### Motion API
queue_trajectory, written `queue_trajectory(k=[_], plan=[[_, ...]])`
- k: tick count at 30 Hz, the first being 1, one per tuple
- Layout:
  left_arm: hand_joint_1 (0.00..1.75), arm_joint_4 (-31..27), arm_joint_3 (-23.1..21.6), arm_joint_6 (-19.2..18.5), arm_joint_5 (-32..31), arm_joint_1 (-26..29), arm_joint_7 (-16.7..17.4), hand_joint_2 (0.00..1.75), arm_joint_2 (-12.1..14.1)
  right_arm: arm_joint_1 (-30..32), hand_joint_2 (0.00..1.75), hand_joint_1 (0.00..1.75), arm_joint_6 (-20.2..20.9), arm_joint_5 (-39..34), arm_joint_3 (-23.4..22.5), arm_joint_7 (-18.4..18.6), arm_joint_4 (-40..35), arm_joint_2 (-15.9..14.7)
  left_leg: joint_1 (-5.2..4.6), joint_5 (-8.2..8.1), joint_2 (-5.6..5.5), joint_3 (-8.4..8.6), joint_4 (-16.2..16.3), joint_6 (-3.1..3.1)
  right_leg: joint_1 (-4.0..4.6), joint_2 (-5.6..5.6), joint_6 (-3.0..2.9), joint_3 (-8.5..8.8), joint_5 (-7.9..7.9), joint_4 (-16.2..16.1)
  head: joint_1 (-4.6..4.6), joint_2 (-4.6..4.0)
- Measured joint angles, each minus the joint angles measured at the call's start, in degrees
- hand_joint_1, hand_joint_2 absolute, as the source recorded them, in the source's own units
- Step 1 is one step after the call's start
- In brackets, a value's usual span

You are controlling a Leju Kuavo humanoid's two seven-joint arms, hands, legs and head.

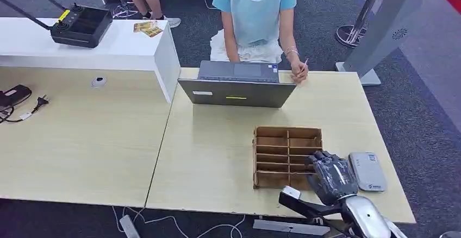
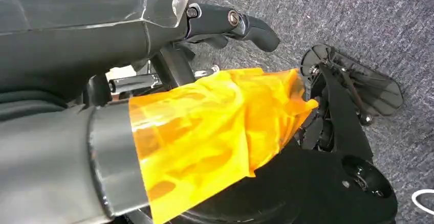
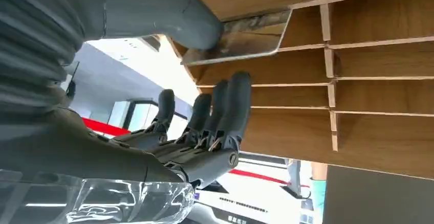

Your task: Pass the card to the sensor for recognition and then transmit it.

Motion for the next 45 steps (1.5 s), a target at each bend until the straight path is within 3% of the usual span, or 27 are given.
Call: queue_trajectory(k=[18, 23, 25, 27, 39, 40, 45], plan=[[0.00, -0.15, 0.00, 0.00, 0.50, 0.01, 0.07, 0.00, -0.07, 0.10, 1.75, 1.40, 0.00, 0.24, -0.26, -0.09, 0.02, 0.26, 0.00, 0.00, 0.00, 0.00, 0.00, 0.00, 0.00, 0.00, 0.00, 0.00, 0.00, 0.00, 0.00, 0.00], [0.00, -0.20, 0.00, 0.00, 0.83, 0.02, 0.07, 0.00, -0.07, 0.12, 1.75, 1.54, 0.00, 0.24, -0.33, -0.09, 0.02, 0.28, 0.00, 0.00, 0.00, 0.00, 0.00, 0.00, 0.00, 0.00, 0.00, 0.00, 0.00, 0.00, 0.00, 0.00], [0.00, -0.28, 0.00, -0.02, 0.83, 0.02, 0.07, 0.00, -0.09, 0.12, 1.75, 1.50, -0.09, -0.15, -0.50, -0.22, 0.02, 0.28, 0.00, 0.00, 0.00, 0.00, 0.00, 0.00, 0.00, 0.00, 0.00, 0.00, 0.00, 0.00, 0.00, 0.00], [0.00, -0.37, 0.00, -0.02, 0.85, 0.02, 0.07, 0.00, -0.09, 0.16, 1.75, 1.57, -0.41, -0.89, -1.07, -0.59, -0.02, 0.31, 0.00, 0.00, 0.00, 0.00, 0.00, 0.00, 0.00, 0.00, 0.00, 0.00, 0.00, 0.00, 0.00, 0.00], [0.00, -0.44, 0.00, 0.00, 1.03, 0.02, 0.07, 0.00, -0.09, 1.33, 1.75, 1.59, -2.32, -3.83, -5.31, -2.08, -2.65, 0.31, 0.00, 0.00, 0.00, 0.00, 0.00, 0.00, 0.00, 0.00, 0.00, 0.00, 0.00, 0.00, 0.00, 0.00], [0.00, -0.44, 0.00, 0.00, 1.03, 0.02, 0.07, 0.00, -0.09, 1.35, 1.75, 1.68, -2.34, -3.83, -5.49, -2.14, -2.75, 0.31, 0.00, 0.00, 0.00, 0.00, 0.00, 0.00, 0.00, 0.00, 0.00, 0.00, 0.00, 0.00, 0.00, 0.00], [0.00, -0.48, 0.00, -0.02, 1.11, 0.02, 0.07, 0.00, -0.11, 1.72, 1.75, 1.73, -2.40, -5.88, -6.14, -3.22, -3.37, 0.31, 0.00, 0.00, 0.01, 0.00, 0.00, 0.00, 0.00, 0.01, 0.00, 0.00, 0.00, 0.00, 0.00, 0.00]])
